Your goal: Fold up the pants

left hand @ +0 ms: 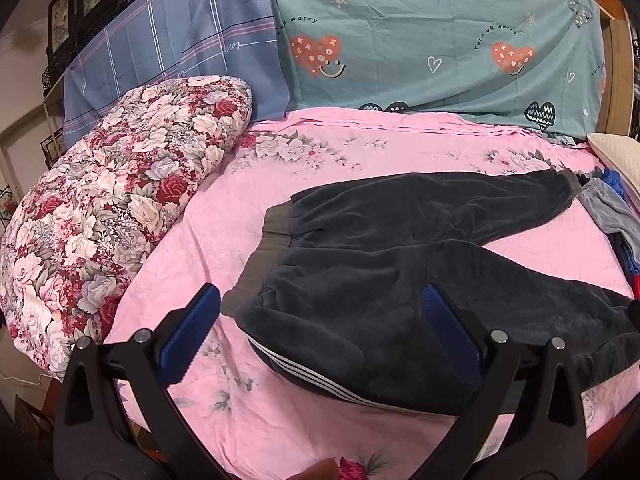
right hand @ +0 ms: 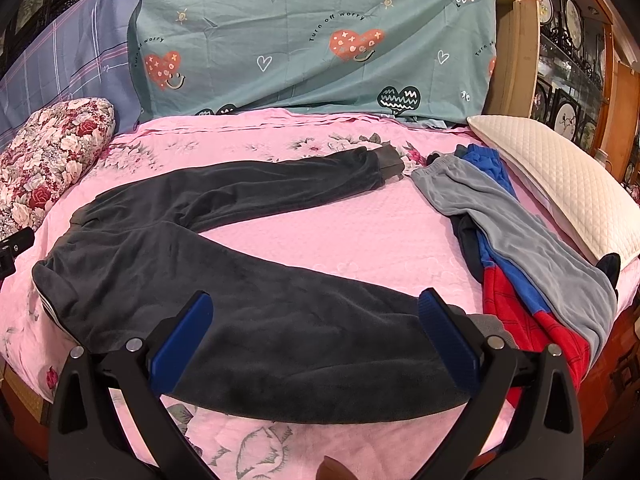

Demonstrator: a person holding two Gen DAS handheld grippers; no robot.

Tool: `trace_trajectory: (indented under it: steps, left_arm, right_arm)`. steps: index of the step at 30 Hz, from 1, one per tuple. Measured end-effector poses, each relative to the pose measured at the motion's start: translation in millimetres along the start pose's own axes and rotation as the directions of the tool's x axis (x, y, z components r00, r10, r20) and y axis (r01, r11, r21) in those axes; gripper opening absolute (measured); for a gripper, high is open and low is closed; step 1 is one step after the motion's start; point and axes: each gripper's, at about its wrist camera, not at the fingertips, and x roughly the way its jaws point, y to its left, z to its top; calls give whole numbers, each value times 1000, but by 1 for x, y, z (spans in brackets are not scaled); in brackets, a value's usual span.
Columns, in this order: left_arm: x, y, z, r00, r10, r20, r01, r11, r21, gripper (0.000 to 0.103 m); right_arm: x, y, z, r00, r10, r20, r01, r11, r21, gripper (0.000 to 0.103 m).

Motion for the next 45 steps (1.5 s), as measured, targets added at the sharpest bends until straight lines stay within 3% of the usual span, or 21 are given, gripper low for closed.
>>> trace_trajectory:
  steps: [13,16,18,19,23,25,28,31,33,36,40,44,45]
  left_arm:
    - [8,2,-2,1000,3,-14,-3,1000,-1,101]
    - [21,8,-1,996,-57,-70,56,998,-23,101]
    - [41,18,2,972,-152,-179,144,988,-58,101]
    - [44,23,4,968,-164,-192,155,986,-61,101]
    - [47,46,18,976,-146,-159,141,989,-45,101]
    - [59,57,27,970,-182,-159,170,982,-87,101]
    - [83,70,42,964,-186,-190,155,974,-167,95]
    - [108,63,67,983,-103,-149,93,993,-77,96]
    - [126,55,80,987,-69,-148,66,998,-21,96]
    - [162,40,95,984,-42,-176,45,999,15,95]
    - [206,13,111,975,-67,-210,77,996,43,94]
    - [240,3,117,959,-90,-268,106,993,43,93]
    - [250,3,118,957,-76,-280,95,994,52,88]
  right_arm:
    - [3,2,-2,1000,3,-7,-3,1000,-5,102]
    - [6,2,-1,1000,5,-17,-5,1000,-11,102]
    - [6,1,2,1000,2,-29,-2,1000,-21,102]
    - [6,-1,4,1000,-3,-30,3,1000,-26,102]
    - [5,-15,15,999,-44,-13,44,998,-41,102]
    - [13,-28,24,999,-25,-43,25,1000,-9,102]
    - [28,-43,38,996,-7,-93,10,1000,25,102]
    - [39,-55,50,993,-44,-108,47,998,32,102]
    - [46,-60,54,991,-63,-116,67,997,36,102]
    - [59,-63,55,987,-74,-143,81,996,39,102]
    - [81,-56,59,980,-63,-191,69,997,26,102]
    - [102,-32,86,976,4,-217,-9,1000,-20,102]
    - [111,-22,98,976,11,-217,-22,999,-48,102]
